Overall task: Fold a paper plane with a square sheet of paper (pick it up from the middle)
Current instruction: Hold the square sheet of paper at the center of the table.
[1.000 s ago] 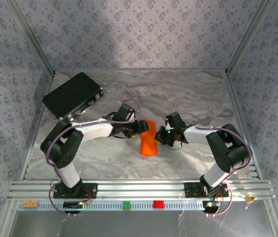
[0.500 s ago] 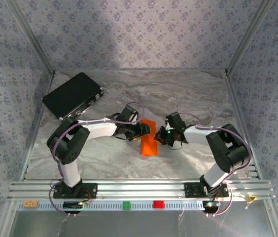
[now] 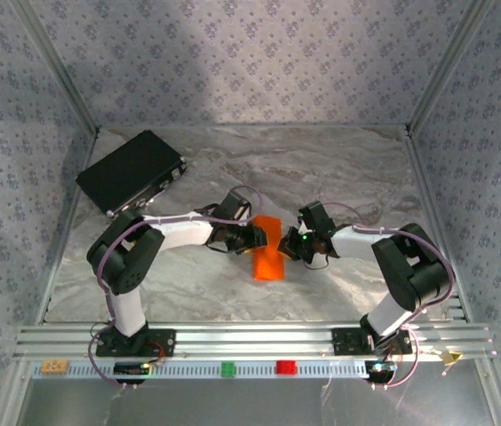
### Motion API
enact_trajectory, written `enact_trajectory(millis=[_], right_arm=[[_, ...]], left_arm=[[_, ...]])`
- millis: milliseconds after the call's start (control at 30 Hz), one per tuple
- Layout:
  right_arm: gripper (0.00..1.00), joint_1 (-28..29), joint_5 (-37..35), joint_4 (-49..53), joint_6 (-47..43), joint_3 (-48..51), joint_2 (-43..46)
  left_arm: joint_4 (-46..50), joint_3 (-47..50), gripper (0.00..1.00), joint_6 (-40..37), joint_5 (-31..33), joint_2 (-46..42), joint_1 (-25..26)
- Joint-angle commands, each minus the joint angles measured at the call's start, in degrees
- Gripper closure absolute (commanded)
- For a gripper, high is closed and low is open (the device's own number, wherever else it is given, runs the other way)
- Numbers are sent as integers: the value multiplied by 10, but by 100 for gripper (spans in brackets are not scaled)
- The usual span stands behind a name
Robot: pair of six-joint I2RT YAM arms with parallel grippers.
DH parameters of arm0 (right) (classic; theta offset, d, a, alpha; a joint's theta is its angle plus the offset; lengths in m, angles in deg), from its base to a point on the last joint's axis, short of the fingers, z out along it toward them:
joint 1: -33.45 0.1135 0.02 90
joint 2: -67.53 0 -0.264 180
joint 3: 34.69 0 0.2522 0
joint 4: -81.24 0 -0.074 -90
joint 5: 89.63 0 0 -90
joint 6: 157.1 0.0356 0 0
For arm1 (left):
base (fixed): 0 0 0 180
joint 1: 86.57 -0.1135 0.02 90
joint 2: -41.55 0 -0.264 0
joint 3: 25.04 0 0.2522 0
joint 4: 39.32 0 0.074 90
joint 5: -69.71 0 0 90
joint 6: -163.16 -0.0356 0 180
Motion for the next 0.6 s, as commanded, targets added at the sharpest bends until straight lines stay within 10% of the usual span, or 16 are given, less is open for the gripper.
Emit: enact_trajectory(millis=[0, 567], right_arm=[[87, -9, -18, 30, -15, 5, 28], [77, -143, -44, 127, -46, 50, 227]], left_arm=[[43, -28, 60, -19, 25, 16, 8], [118, -58, 65, -24, 99, 24, 19]])
